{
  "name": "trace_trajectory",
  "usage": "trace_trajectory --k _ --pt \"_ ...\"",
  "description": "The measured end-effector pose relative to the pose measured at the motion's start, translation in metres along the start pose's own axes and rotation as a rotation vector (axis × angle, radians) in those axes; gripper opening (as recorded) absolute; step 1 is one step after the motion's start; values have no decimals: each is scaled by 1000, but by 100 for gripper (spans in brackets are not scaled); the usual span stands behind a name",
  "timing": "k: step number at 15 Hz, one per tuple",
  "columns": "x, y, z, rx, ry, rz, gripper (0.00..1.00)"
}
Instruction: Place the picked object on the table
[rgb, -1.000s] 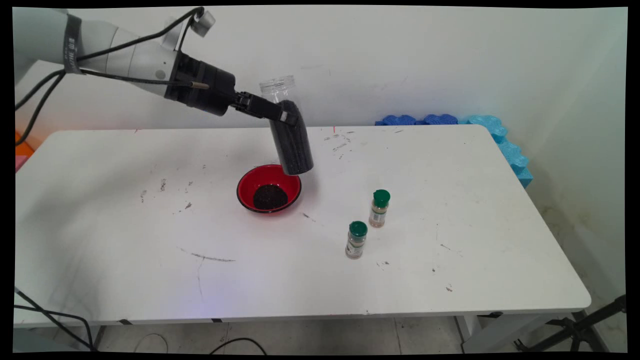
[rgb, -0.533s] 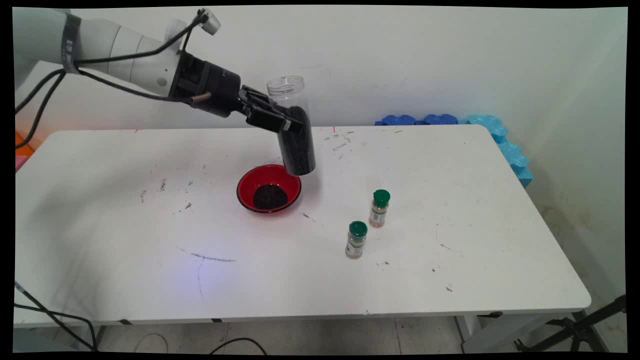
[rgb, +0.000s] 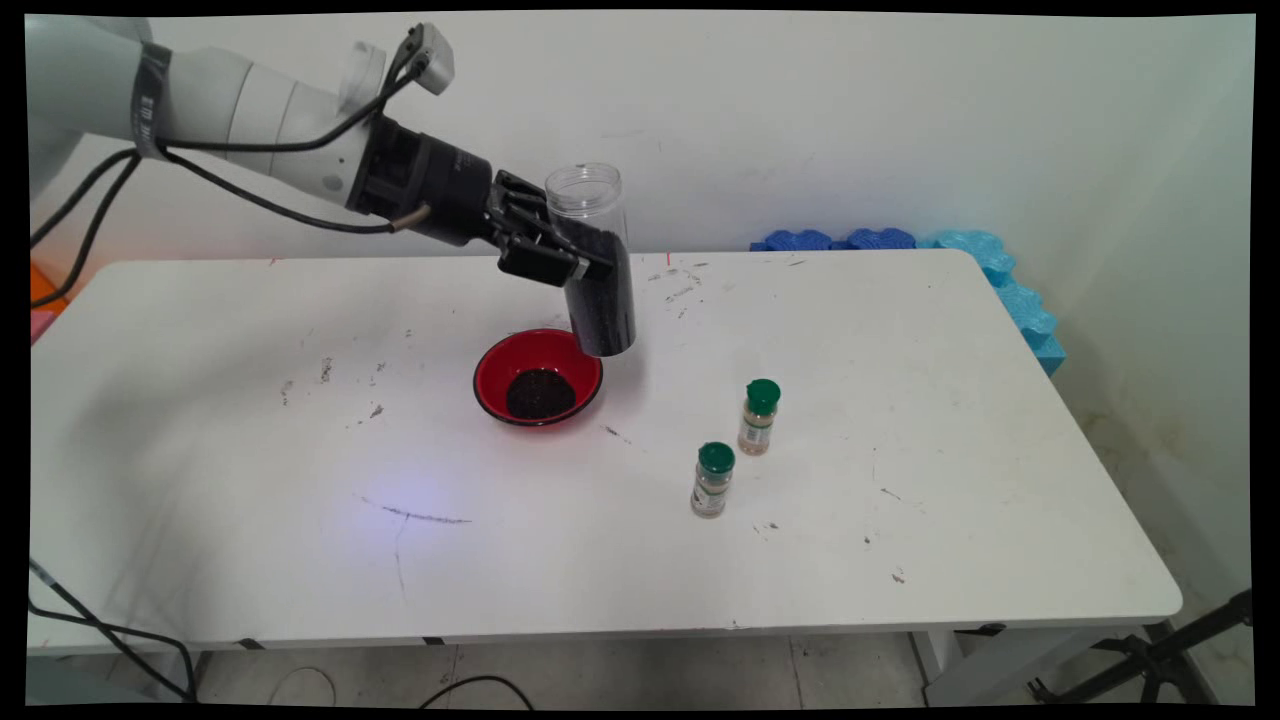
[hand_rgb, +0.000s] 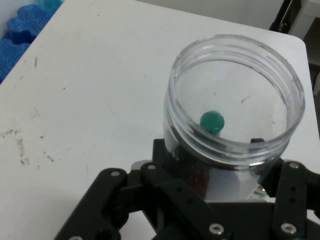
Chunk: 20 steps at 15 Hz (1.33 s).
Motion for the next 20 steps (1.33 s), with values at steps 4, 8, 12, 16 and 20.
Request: trace_trajectory --k 4,8,12,16,20 --pt "-2 4 6 -4 -3 12 0" --pt "-11 8 18 -13 -11 9 0" --pt "-28 13 39 -17 -20 -9 0" --pt "-47 17 64 -17 -27 -19 0" --pt "-62 17 86 -11 -34 -25 0"
